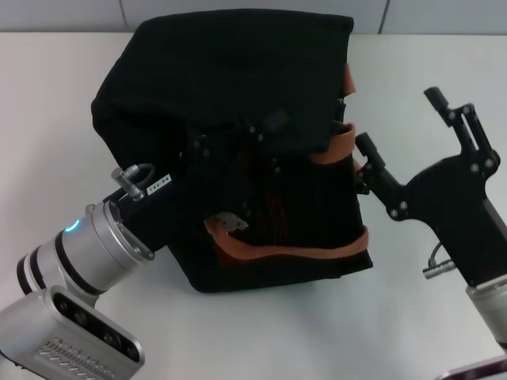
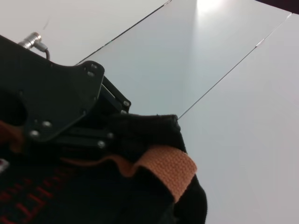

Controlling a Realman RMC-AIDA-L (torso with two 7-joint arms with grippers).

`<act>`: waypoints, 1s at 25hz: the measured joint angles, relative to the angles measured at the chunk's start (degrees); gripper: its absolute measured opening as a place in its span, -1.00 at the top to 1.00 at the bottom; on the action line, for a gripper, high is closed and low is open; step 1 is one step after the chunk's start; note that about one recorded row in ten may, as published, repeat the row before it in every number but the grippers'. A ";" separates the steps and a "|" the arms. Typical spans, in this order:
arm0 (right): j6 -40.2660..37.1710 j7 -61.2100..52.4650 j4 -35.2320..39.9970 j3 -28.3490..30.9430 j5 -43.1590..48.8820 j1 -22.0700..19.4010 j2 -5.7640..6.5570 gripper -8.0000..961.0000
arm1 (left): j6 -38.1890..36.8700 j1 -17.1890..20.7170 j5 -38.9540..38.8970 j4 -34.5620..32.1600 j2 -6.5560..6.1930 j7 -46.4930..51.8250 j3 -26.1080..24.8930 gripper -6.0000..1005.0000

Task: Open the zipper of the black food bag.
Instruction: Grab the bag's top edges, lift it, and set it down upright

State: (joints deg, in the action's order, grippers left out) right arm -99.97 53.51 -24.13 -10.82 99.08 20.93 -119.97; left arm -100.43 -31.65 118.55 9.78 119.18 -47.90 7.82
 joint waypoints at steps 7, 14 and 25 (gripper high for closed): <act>1.76 -0.23 -0.71 1.46 0.17 1.85 0.00 -0.63 | 0.02 0.34 0.02 0.43 0.00 -0.34 0.00 0.74; 4.13 -1.33 -2.08 1.15 0.31 1.62 -0.01 -0.63 | 0.07 0.32 0.02 0.42 0.00 -0.45 0.00 0.74; 8.57 -6.52 -1.81 4.03 0.10 3.98 0.00 -0.62 | 0.06 -0.34 0.01 0.57 0.00 -0.45 0.00 0.74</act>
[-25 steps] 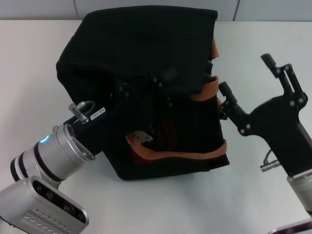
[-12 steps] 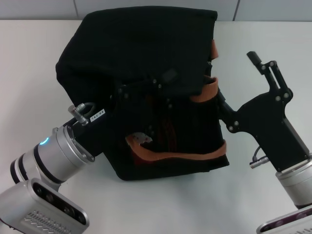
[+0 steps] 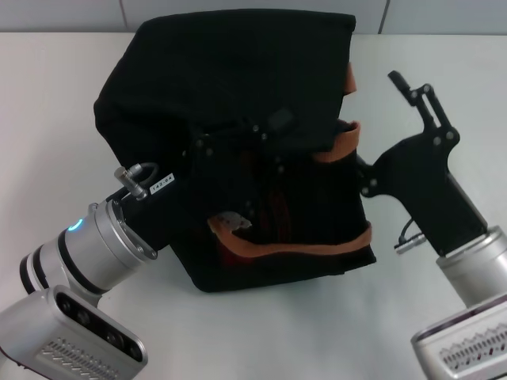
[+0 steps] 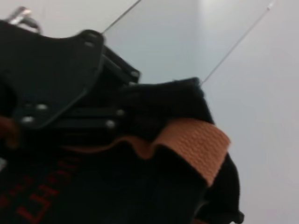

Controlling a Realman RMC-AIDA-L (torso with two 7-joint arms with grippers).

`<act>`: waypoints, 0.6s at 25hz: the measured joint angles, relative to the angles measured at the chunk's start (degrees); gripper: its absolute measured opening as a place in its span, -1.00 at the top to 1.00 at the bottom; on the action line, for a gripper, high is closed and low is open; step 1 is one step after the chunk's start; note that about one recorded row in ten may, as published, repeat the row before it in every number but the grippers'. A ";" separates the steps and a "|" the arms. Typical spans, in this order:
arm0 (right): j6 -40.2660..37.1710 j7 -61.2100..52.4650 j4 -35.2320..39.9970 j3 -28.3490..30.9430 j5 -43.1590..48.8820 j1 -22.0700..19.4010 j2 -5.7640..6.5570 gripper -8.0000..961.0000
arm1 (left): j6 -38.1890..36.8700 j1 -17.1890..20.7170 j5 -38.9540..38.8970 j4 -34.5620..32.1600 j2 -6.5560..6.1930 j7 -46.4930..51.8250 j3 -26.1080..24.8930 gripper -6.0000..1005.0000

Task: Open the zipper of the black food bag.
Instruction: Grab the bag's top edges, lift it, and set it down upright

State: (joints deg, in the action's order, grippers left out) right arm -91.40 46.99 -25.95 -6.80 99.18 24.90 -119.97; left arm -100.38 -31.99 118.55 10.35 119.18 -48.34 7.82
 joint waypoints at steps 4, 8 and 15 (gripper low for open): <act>-0.57 -1.61 -0.35 0.93 0.21 0.60 0.00 -0.61 | -0.35 0.00 0.01 0.02 0.00 0.00 0.07 0.74; -1.74 -1.69 -1.54 0.31 0.93 -0.03 0.00 -0.61 | -0.59 -0.04 0.04 0.02 0.00 0.00 0.10 0.74; -0.57 -3.62 -1.57 0.69 2.59 -1.00 0.00 -0.60 | -0.50 -0.52 0.05 0.07 0.00 0.00 0.09 0.74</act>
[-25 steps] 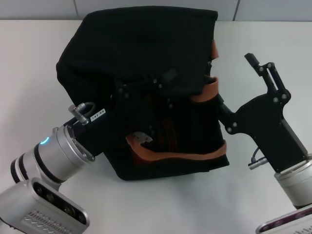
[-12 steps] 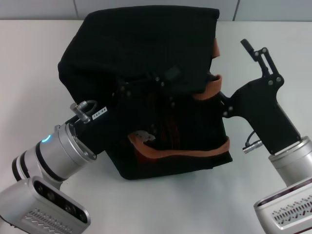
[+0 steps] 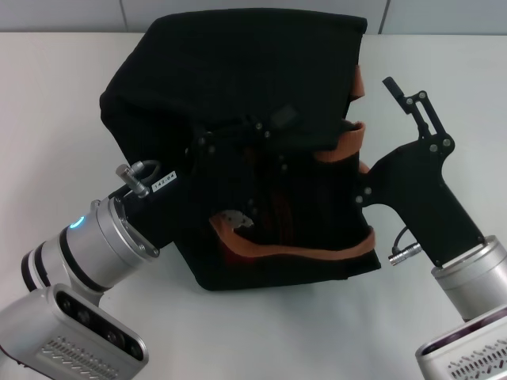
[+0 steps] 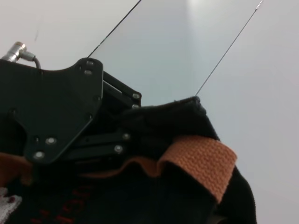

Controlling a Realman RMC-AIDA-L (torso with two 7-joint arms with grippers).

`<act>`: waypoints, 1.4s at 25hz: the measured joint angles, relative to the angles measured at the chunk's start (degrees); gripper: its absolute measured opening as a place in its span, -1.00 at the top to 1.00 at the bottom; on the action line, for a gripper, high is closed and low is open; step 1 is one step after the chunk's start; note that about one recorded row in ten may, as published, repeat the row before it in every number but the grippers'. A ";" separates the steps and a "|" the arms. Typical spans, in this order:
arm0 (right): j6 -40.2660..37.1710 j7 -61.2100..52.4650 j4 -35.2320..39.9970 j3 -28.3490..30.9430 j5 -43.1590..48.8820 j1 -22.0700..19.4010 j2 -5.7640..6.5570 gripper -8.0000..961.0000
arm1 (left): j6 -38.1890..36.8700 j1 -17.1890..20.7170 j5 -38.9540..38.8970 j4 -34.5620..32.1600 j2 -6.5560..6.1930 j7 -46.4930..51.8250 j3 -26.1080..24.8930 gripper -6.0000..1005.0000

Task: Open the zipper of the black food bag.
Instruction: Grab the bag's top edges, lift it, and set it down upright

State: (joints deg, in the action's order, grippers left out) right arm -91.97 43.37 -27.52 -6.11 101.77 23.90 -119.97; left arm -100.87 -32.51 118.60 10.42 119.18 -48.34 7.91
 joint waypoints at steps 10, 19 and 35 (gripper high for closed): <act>2.08 0.28 -0.29 1.34 0.05 1.66 0.00 -0.59 | -0.02 -0.16 -0.12 0.13 0.01 0.00 0.16 0.74; 2.45 0.54 0.10 2.63 0.32 2.20 0.00 -0.58 | -0.12 -0.45 -0.02 0.12 0.00 0.00 0.09 0.74; 7.04 4.54 -0.10 3.03 2.29 3.31 0.00 0.46 | -0.18 -0.55 0.00 0.28 0.00 0.00 0.09 0.74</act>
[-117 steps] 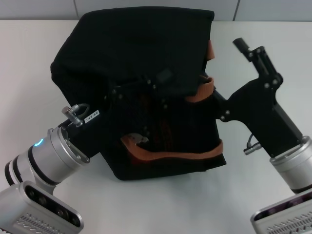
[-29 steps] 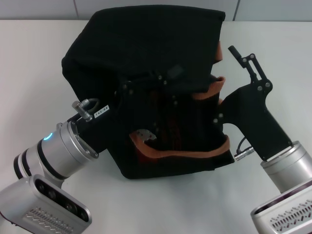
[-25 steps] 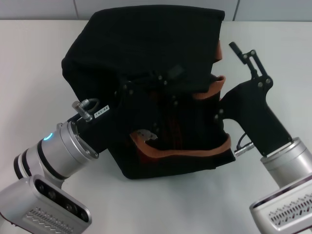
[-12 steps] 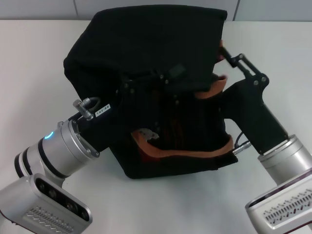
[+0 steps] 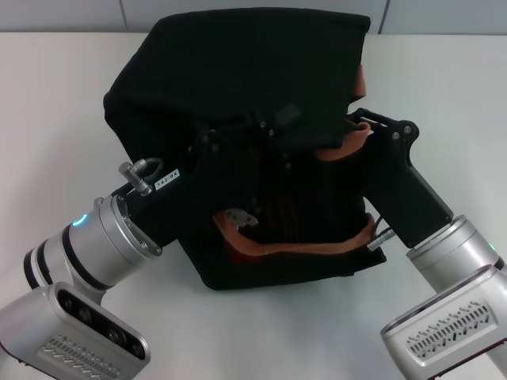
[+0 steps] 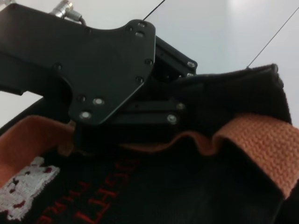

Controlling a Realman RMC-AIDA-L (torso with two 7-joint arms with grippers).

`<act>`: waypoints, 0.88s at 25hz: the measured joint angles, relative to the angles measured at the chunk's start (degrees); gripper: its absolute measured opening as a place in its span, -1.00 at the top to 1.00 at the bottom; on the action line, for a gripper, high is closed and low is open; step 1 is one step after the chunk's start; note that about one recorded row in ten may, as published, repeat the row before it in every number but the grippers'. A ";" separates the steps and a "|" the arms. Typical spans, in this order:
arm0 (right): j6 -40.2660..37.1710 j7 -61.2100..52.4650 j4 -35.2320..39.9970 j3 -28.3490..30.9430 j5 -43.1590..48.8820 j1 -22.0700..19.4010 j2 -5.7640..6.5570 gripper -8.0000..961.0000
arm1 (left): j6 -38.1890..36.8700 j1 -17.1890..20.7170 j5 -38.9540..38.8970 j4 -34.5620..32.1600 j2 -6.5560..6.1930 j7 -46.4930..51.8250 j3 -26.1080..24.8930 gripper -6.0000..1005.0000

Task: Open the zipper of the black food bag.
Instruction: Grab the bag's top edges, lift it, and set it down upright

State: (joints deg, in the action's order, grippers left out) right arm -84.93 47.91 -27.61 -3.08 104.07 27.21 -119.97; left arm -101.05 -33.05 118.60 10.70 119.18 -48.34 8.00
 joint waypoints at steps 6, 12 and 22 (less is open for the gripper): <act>0.46 2.19 -0.14 -0.13 0.09 -0.25 0.00 0.87 | -0.03 0.01 -0.02 0.18 0.00 0.00 -0.09 0.74; 3.03 2.56 0.18 -0.53 0.09 -4.93 0.00 0.98 | 0.09 -0.09 -0.08 0.36 0.01 0.34 -0.95 0.74; 9.46 2.62 2.23 -0.76 0.10 -11.23 0.00 0.97 | 0.91 -0.26 -0.51 1.30 0.00 0.61 -3.26 0.74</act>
State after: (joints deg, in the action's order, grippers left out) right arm -75.46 50.53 -25.38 -3.84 104.17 15.98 -119.97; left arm -100.14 -33.31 118.08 12.00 119.18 -47.73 4.73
